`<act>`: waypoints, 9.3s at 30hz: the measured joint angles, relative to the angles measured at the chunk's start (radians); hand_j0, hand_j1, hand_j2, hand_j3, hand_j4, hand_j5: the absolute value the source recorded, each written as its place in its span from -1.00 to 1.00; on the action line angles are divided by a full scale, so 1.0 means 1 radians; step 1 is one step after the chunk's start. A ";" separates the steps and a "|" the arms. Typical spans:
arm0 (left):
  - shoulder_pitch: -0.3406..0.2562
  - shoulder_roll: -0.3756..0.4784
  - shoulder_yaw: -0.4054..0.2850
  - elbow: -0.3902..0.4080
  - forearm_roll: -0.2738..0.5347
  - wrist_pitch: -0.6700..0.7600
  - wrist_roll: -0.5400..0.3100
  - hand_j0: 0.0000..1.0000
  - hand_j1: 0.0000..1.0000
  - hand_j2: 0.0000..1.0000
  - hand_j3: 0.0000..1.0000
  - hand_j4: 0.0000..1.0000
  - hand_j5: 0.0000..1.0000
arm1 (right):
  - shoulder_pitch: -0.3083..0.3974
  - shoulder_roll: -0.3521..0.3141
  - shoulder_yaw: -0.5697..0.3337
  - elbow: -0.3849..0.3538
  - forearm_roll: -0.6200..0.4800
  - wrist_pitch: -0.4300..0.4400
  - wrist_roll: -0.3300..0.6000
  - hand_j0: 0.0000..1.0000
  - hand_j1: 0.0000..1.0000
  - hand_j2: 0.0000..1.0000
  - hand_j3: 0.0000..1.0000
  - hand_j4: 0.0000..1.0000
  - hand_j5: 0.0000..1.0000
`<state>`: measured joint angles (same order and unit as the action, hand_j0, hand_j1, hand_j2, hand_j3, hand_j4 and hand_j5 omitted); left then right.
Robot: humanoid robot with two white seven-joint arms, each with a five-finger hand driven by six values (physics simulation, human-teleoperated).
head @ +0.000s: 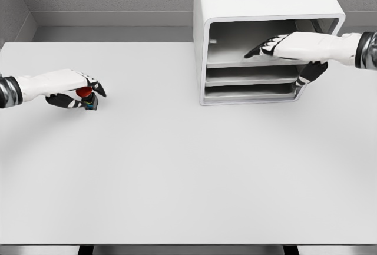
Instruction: Slide open multi-storey tabletop storage cabinets and put open load switch and slide close multi-storey tabletop storage cabinets
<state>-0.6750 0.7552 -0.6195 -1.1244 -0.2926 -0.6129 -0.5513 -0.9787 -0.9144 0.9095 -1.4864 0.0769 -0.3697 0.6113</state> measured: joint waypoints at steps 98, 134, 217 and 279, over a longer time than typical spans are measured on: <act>-0.124 -0.118 -0.001 -0.545 0.243 -0.001 -0.003 -0.09 -0.09 -0.09 -0.09 -0.09 -0.09 | 0.080 -0.136 0.005 -0.129 0.013 -0.122 0.000 1.00 1.00 1.00 1.00 1.00 1.00; -0.161 -0.116 -0.002 -0.541 0.247 -0.001 -0.005 -0.08 -0.08 -0.08 -0.08 -0.08 -0.08 | 0.100 -0.220 0.018 -0.189 0.025 -0.241 -0.001 1.00 1.00 1.00 1.00 1.00 1.00; -0.305 -0.591 -0.123 -0.183 -0.130 -0.001 -0.060 0.59 0.59 0.59 0.59 0.59 0.59 | 0.080 -0.453 -0.083 -0.163 -0.104 -0.244 -0.014 1.00 1.00 1.00 1.00 1.00 1.00; -0.127 0.291 -0.132 -0.638 0.706 -0.001 -0.060 1.00 1.00 1.00 1.00 1.00 1.00 | 0.284 -0.378 -0.117 -0.193 -0.166 -0.243 -0.201 1.00 1.00 1.00 1.00 1.00 1.00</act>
<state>-0.8023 1.0462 -0.7517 -1.7628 0.4138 -0.6140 -0.6113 -0.6951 -1.2924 0.7925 -1.6796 -0.0894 -0.6131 0.4102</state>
